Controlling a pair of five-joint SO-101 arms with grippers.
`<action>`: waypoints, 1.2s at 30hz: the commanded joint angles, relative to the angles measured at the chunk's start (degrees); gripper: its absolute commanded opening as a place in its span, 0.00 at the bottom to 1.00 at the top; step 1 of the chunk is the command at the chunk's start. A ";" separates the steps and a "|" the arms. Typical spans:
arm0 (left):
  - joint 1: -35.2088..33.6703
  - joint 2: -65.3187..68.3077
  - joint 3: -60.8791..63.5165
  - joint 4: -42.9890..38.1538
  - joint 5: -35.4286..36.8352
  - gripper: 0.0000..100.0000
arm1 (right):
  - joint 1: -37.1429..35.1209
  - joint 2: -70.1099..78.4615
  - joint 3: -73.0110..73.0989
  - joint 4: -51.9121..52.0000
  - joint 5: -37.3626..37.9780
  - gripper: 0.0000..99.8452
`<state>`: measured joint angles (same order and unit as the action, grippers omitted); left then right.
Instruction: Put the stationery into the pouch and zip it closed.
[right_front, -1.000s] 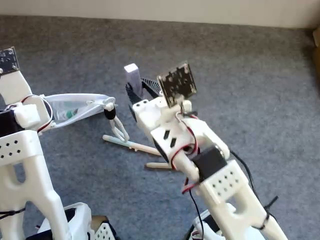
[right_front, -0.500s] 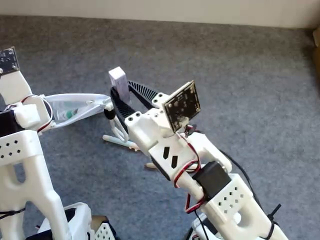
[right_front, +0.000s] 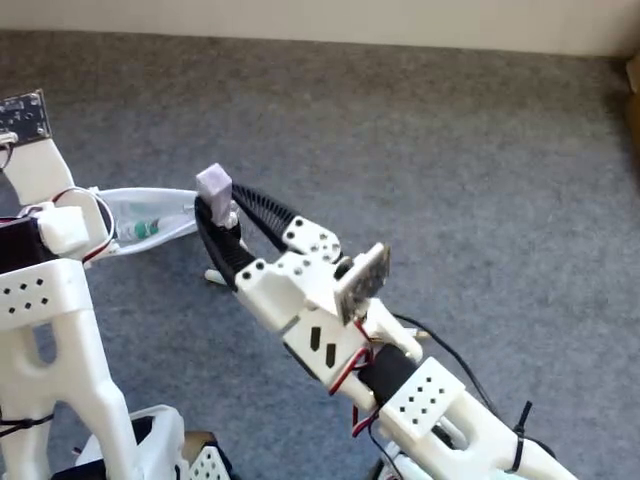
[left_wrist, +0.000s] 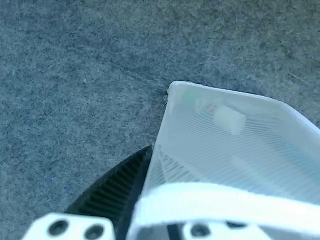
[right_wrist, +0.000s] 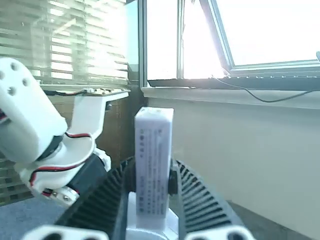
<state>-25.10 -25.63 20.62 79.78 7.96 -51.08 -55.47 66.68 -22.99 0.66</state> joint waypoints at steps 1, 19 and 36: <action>3.65 1.36 1.45 -0.53 0.70 0.01 | -3.03 -1.45 -0.48 -2.42 -0.18 0.01; 11.12 1.27 1.45 2.02 0.35 0.01 | -4.09 -1.27 -0.13 -2.51 -0.18 0.01; 12.88 1.27 1.45 2.02 0.53 0.01 | -2.77 20.79 -3.74 -19.21 -0.26 0.01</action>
<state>-15.08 -25.63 20.70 80.92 7.87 -54.59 -35.78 66.68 -38.73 0.66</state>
